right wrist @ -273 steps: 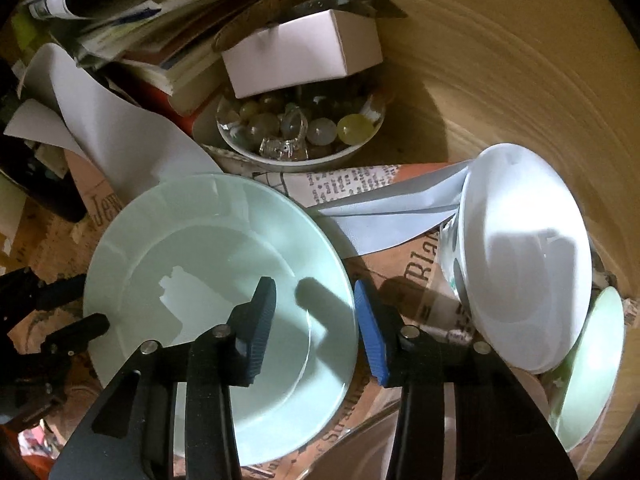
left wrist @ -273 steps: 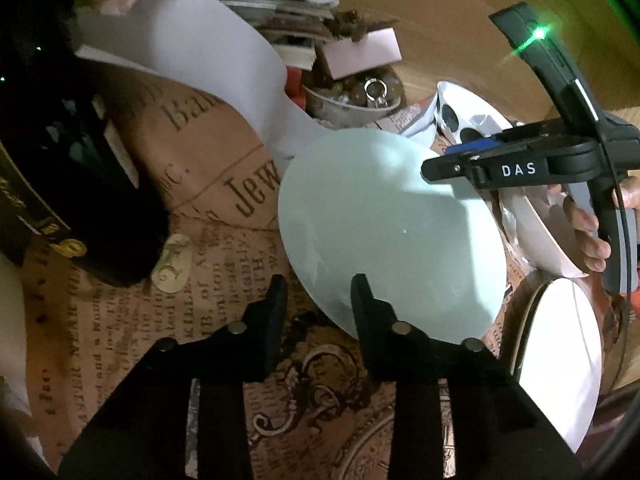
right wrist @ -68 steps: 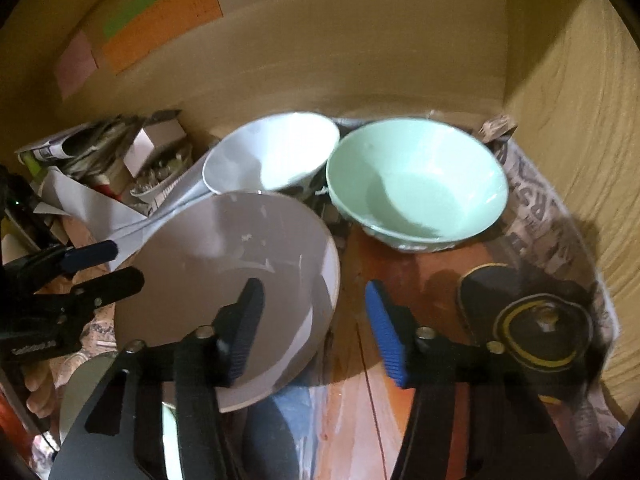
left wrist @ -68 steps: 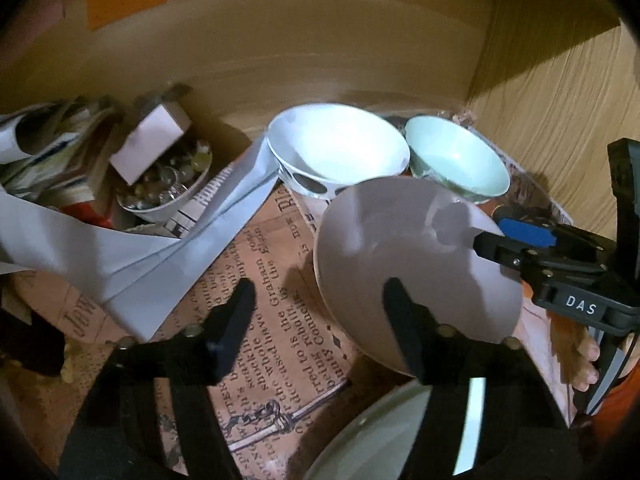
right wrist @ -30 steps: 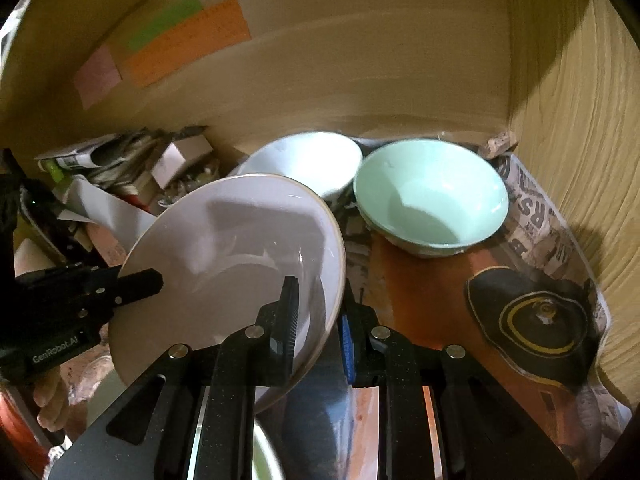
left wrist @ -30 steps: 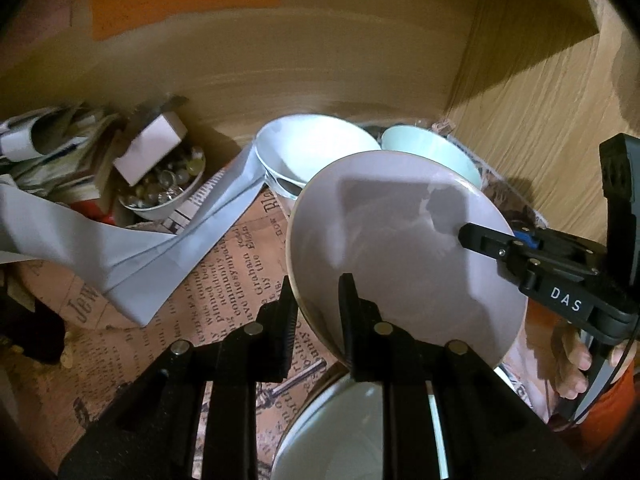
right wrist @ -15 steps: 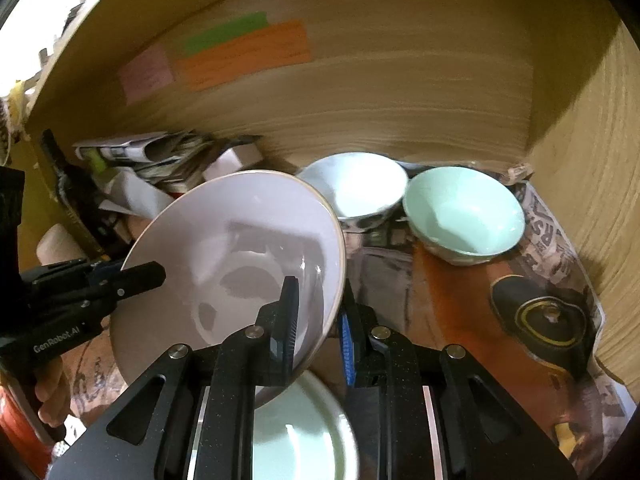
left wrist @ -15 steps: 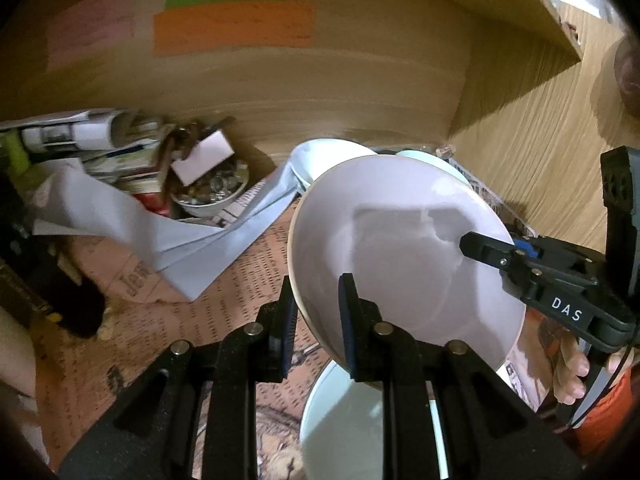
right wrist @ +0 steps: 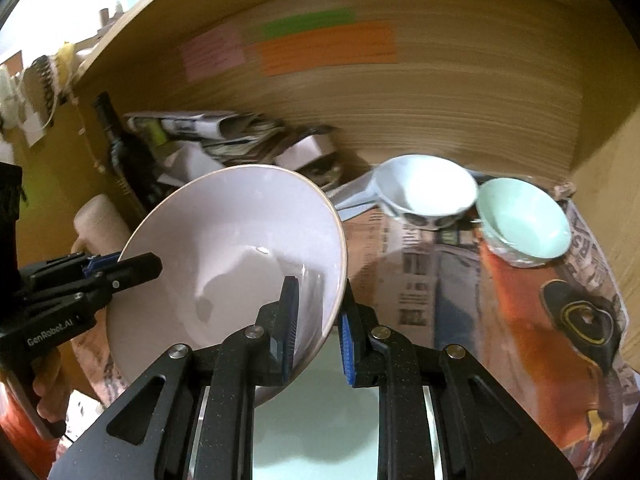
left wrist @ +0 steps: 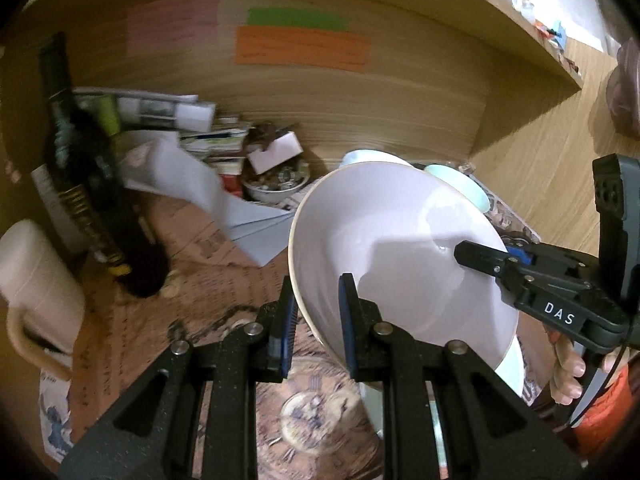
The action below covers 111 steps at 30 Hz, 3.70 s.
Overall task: Organize plates and bowls
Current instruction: 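Lift the mauve bowl with both tools and carry it over the plate stack, then lower the mauve bowl onto the mint-green plate and open both tools, then move both tools to the white bowl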
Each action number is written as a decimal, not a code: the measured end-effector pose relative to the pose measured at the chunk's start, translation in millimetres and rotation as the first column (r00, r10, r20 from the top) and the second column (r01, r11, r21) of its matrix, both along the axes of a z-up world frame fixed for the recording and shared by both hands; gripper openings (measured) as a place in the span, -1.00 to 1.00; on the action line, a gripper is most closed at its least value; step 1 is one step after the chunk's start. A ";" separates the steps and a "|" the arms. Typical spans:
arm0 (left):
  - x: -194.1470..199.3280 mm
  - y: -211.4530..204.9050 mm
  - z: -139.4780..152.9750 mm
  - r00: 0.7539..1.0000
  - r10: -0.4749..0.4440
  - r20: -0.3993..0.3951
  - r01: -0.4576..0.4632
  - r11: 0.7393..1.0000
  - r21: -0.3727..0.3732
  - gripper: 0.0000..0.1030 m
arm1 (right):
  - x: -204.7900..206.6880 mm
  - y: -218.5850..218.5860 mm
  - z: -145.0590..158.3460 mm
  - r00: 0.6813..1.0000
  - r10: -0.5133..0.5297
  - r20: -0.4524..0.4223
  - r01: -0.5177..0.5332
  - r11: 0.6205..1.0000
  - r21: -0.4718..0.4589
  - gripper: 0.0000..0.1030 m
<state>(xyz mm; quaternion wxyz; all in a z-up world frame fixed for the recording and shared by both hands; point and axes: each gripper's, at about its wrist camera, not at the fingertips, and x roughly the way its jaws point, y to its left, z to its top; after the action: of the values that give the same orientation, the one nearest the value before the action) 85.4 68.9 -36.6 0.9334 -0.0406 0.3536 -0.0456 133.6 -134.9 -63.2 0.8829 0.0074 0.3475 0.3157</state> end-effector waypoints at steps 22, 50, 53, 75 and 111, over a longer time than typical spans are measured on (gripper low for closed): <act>-75.7 69.3 -33.5 0.985 0.162 -0.052 -0.164 0.986 -0.040 -0.62 | -41.4 82.7 -26.6 0.979 0.193 -0.061 -0.198 0.977 -0.078 -0.67; -74.4 90.4 -79.1 0.973 0.188 -0.134 -0.191 0.981 -0.017 -0.61 | -29.6 115.9 -61.6 0.957 0.232 -0.173 -0.258 0.955 -0.149 -0.67; -72.9 90.5 -79.0 0.971 0.194 -0.140 -0.199 0.980 -0.021 -0.61 | -27.8 116.3 -62.7 0.956 0.232 -0.176 -0.258 0.956 -0.142 -0.65; -58.0 37.6 14.2 0.975 0.175 0.139 -0.181 0.983 0.036 0.68 | 2.5 -1.8 17.2 0.997 0.040 0.070 -0.045 0.996 0.071 0.02; 238.2 -90.9 -42.0 0.968 0.104 -0.228 -0.079 0.990 0.116 0.85 | 130.7 -91.8 -31.1 0.983 -0.180 0.025 0.178 0.982 0.065 0.46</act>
<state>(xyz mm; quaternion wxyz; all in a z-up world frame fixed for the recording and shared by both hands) 323.6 -21.9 -78.6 0.8873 -0.0124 0.4606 0.0214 264.2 -226.8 -94.3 0.9124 0.0614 0.3216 0.2456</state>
